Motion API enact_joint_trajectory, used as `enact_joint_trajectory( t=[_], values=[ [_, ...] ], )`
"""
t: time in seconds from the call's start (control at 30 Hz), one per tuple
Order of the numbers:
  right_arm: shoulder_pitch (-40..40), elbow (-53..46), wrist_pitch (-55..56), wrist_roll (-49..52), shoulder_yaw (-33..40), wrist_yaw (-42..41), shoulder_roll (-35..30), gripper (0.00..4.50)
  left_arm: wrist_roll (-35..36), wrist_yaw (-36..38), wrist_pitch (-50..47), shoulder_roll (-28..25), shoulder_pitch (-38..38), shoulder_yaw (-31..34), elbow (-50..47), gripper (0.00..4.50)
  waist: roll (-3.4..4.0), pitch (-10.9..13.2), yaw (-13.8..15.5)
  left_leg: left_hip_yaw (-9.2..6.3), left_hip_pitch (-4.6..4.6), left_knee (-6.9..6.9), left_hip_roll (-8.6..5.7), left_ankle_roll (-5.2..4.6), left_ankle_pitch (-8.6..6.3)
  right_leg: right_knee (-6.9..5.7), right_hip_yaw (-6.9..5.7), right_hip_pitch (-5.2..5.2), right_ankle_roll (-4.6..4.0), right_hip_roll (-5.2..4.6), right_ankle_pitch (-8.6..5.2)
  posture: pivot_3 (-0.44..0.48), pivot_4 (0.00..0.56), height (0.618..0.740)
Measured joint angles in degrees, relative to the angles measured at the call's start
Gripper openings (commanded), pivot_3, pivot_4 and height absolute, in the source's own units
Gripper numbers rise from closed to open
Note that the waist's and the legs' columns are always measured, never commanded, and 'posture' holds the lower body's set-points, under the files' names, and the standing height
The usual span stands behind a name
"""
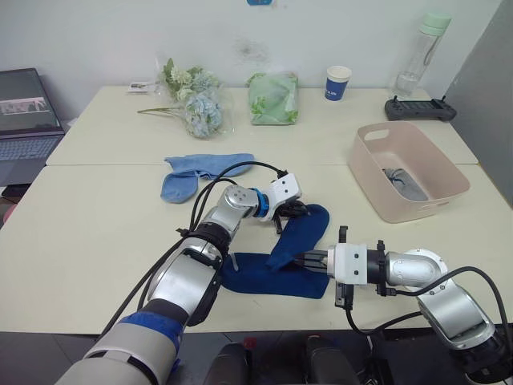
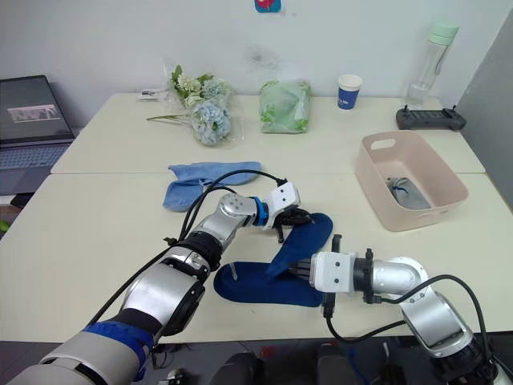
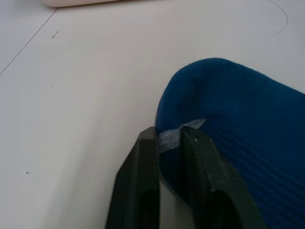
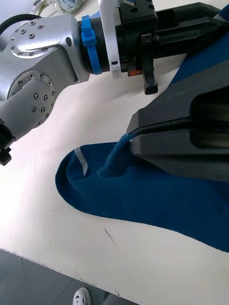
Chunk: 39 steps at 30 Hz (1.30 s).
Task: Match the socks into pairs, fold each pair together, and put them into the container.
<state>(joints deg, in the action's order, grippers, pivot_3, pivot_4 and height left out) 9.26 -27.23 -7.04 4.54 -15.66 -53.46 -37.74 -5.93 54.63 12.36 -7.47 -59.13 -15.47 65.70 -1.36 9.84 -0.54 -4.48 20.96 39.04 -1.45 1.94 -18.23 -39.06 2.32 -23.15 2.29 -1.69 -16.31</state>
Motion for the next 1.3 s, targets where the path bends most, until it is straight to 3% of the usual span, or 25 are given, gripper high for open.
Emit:
enact_joint_trajectory(
  t=[0.17,0.3,0.37,0.47,0.6,0.83,0.9,1.1,1.23,1.3],
  values=[
    [0.5,0.0,-0.2,0.1,0.1,0.1,0.0,0.0,0.6,0.1,0.1,-0.6,1.4,1.6,-1.5,0.02,0.0,0.0,-0.1,0.0,0.0,0.0,0.02,0.0,0.0,0.0,0.01,-0.02,0.0,0.0,0.0,0.0,0.15,0.74],
    [1.7,2.6,0.9,0.7,1.6,0.0,-0.1,0.0,2.7,-2.9,-3.1,-3.3,7.9,5.4,-10.4,0.02,0.0,0.0,-0.6,-0.05,0.0,0.0,0.05,0.01,0.0,-0.02,-0.01,-0.03,0.0,-0.06,0.0,0.0,0.15,0.74],
    [3.4,4.9,2.2,0.6,2.1,-0.1,-0.1,0.0,4.3,-5.3,-7.1,-5.3,13.2,8.0,-20.0,0.02,0.02,0.0,-1.1,-0.03,-0.01,-0.02,0.08,0.01,0.0,-0.02,0.04,-0.04,-0.01,-0.25,0.0,0.0,0.15,0.74],
    [6.2,10.5,4.9,0.6,3.3,-0.7,-1.0,0.0,8.0,-9.0,-18.8,-7.9,26.4,12.0,-42.3,0.02,0.05,0.0,-1.4,-0.07,-0.03,-0.08,0.12,0.02,0.0,0.02,0.04,-0.09,-0.01,-0.27,0.0,0.0,0.15,0.74],
    [8.4,17.6,9.8,0.8,3.1,-2.2,0.3,0.0,12.1,-15.8,-36.1,-6.6,41.5,13.7,-67.4,0.02,0.04,0.0,-0.6,-0.18,0.01,-0.05,0.1,0.02,0.0,0.01,0.1,0.0,-0.01,-0.37,0.0,0.0,0.15,0.74],
    [11.0,27.9,16.8,1.4,2.5,-6.5,2.3,0.0,15.0,-28.5,-50.3,-3.7,51.2,20.4,-87.1,0.02,0.03,0.0,0.1,-0.08,-0.07,-0.03,0.09,0.05,0.02,0.04,0.04,0.05,0.01,-0.34,0.1,0.0,0.15,0.74],
    [11.8,30.3,17.6,1.5,2.5,-6.9,2.8,0.44,15.5,-29.7,-51.2,-3.5,53.2,20.6,-88.9,0.0,0.03,0.0,0.1,-0.04,-0.07,-0.04,0.09,0.06,0.03,0.04,0.05,0.04,0.01,-0.34,0.1,0.0,0.15,0.74],
    [12.1,30.6,13.7,3.5,3.4,-7.4,2.8,2.39,19.9,-30.3,-53.4,-3.5,56.6,21.0,-90.2,1.62,0.03,0.0,0.3,-0.07,-0.06,-0.04,0.09,0.05,0.02,0.04,0.06,0.05,0.0,-0.34,0.1,0.0,0.15,0.74],
    [8.8,23.5,4.2,6.7,8.0,-3.3,2.3,3.75,21.6,-30.1,-53.8,-6.9,57.3,22.5,-90.6,2.89,0.04,0.0,0.4,-0.11,-0.03,-0.07,0.11,0.06,0.02,0.06,0.1,0.02,0.0,-0.34,0.1,0.0,0.15,0.74],
    [5.1,18.3,-4.4,10.6,11.6,-0.5,1.4,3.81,23.2,-28.5,-53.5,-10.4,57.9,25.8,-90.5,3.58,0.03,0.0,0.4,-0.17,0.0,-0.09,0.14,0.05,0.02,0.07,0.11,0.02,0.0,-0.34,0.1,0.0,0.15,0.74]
  ],
)
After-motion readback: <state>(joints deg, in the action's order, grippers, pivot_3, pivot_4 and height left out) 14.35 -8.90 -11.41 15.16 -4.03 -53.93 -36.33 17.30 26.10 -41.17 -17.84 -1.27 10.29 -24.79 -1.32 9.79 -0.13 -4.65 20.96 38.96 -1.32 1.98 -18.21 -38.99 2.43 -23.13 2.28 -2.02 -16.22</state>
